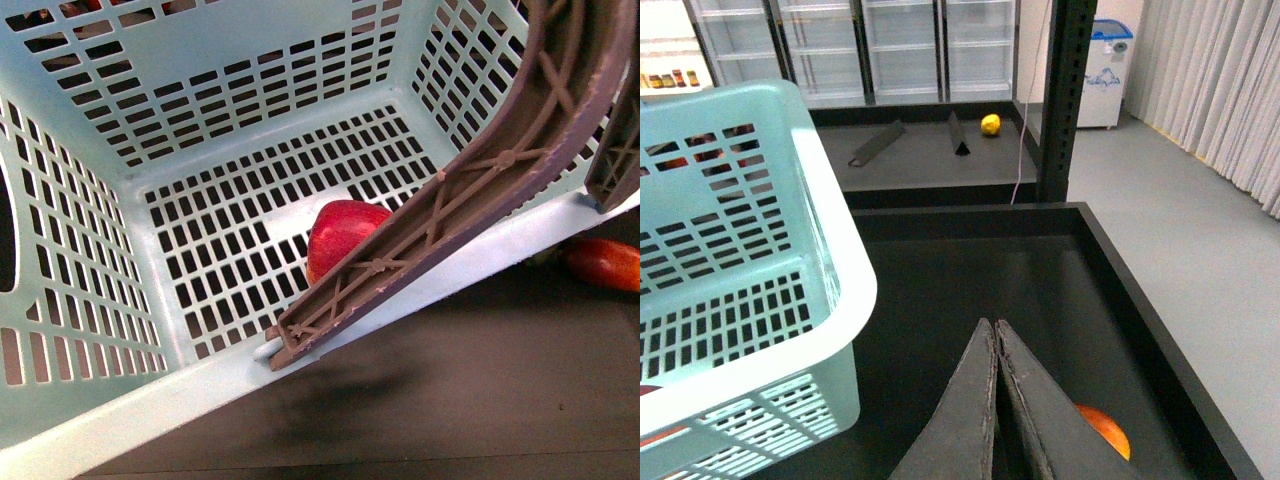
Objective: Pick apple with right arm and hold basket with left
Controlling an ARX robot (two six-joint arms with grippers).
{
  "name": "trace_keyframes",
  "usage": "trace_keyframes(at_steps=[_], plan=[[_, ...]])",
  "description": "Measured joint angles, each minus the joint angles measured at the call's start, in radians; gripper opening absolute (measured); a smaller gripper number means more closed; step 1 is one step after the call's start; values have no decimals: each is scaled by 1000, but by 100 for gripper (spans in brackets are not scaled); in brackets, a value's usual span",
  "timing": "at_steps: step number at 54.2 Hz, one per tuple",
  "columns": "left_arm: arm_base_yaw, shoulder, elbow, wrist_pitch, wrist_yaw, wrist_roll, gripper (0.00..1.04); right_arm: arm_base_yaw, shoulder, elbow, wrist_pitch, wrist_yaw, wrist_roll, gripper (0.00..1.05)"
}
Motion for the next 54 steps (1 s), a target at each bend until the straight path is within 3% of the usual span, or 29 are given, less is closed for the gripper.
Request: trace_keyframes(at_steps=[24,29,40,54], plan=[[0,0,0,0,0,0,19,0,-111,0,-111,0,0,2],[0,0,0,0,0,0,19,0,-238,0,-266,1,0,2],[0,1,0,0,2,-2,19,0,-274,0,-280,1,0,2],[0,1,0,0,0,0,19,0,-275,0,-280,1,0,44]])
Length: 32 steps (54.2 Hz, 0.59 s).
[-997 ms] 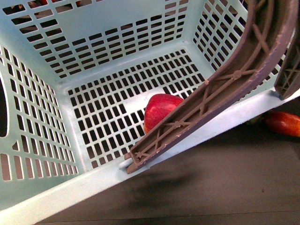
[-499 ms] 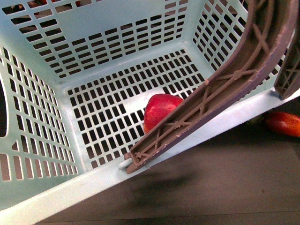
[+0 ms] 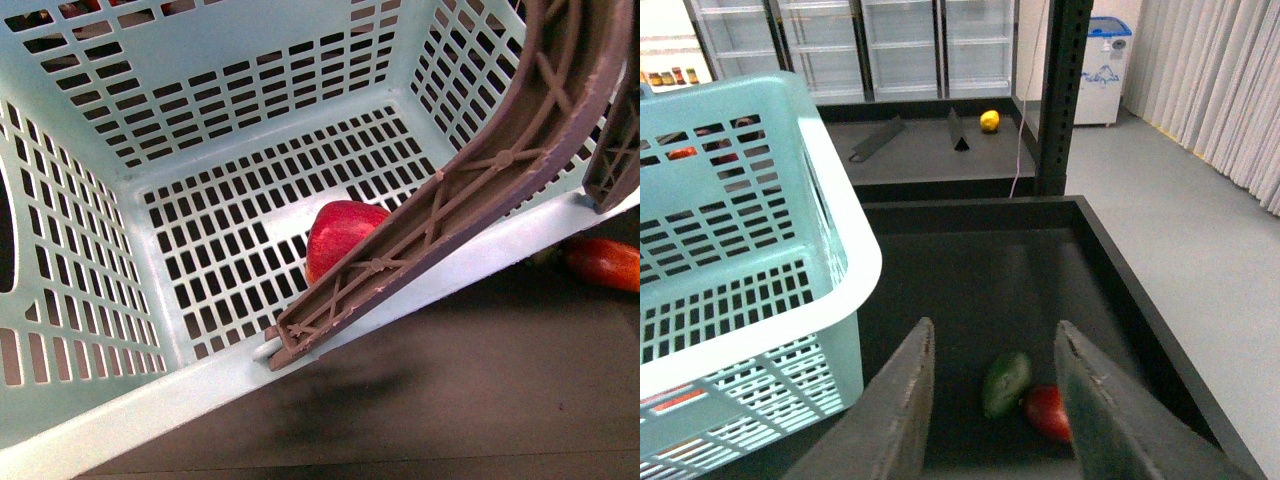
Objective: Pick apple with right arm and hold basket with left
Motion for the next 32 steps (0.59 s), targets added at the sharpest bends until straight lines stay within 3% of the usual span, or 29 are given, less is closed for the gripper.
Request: trace_keyframes(at_steps=[18,32], plan=[[0,0,0,0,0,0,19,0,0,0,0,0,0,97],[0,0,0,0,0,0,19,0,0,0,0,0,0,96]])
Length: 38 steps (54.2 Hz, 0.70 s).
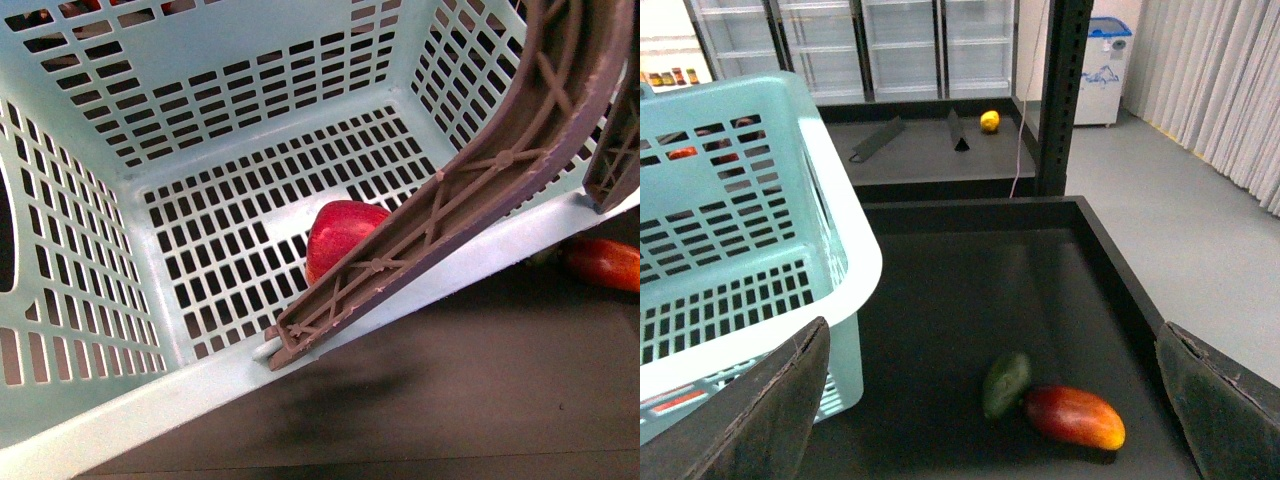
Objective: Pick apple with right arm and hold basket with left
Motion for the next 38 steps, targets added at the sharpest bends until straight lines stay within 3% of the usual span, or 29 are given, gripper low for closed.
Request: trace_keyframes(at_steps=[8,21,38], plan=[[21,-2,-48,154,-43,-124,19,0,0,0,0,0,0,96],[185,-2,-56,201,-31,-237,19,0,0,0,0,0,0,96],[505,21,-95,235,-26,-269,19,0,0,0,0,0,0,96]])
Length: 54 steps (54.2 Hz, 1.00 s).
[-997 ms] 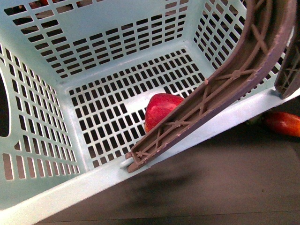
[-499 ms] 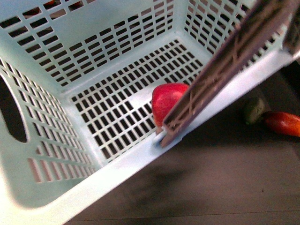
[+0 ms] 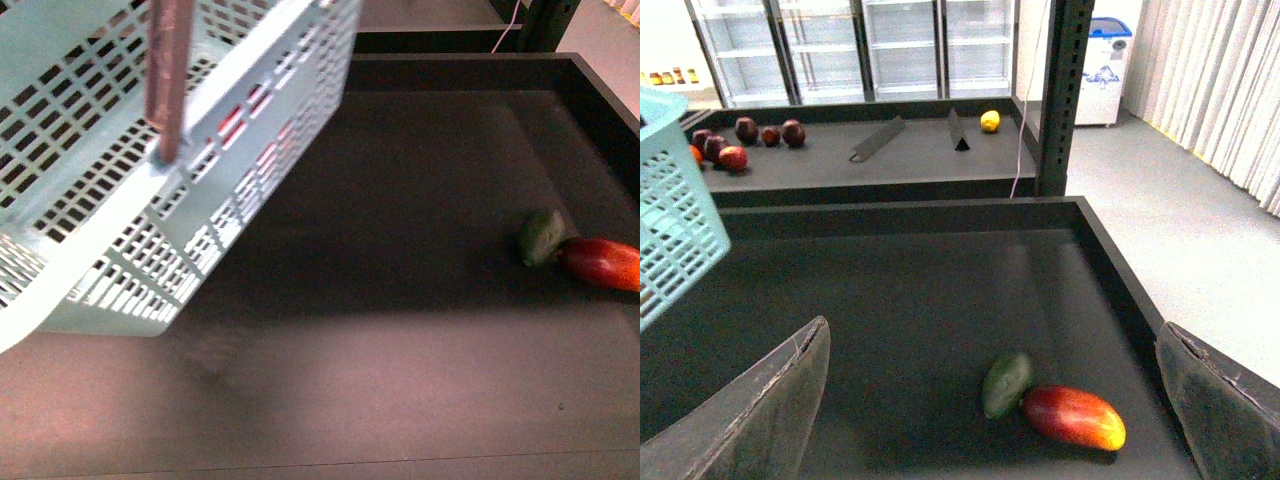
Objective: Pick apple with right arm and hold basket with left
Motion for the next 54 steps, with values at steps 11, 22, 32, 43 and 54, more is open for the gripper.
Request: trace_keyframes(at_steps=[11,22,32,43,54], plan=[[122,82,0,28,-49,-41,19,0,0,0,0,0,0,96],[154,179,-2,51,-38,-79,19,0,0,0,0,0,0,96],[177,228,-69,121,-37,-135,19,0,0,0,0,0,0,96],[198,229,-158,169,-120,-149,19,0,0,0,0,0,0,96],[195,229,-240,181,-125,-170,19,0,0,0,0,0,0,96]])
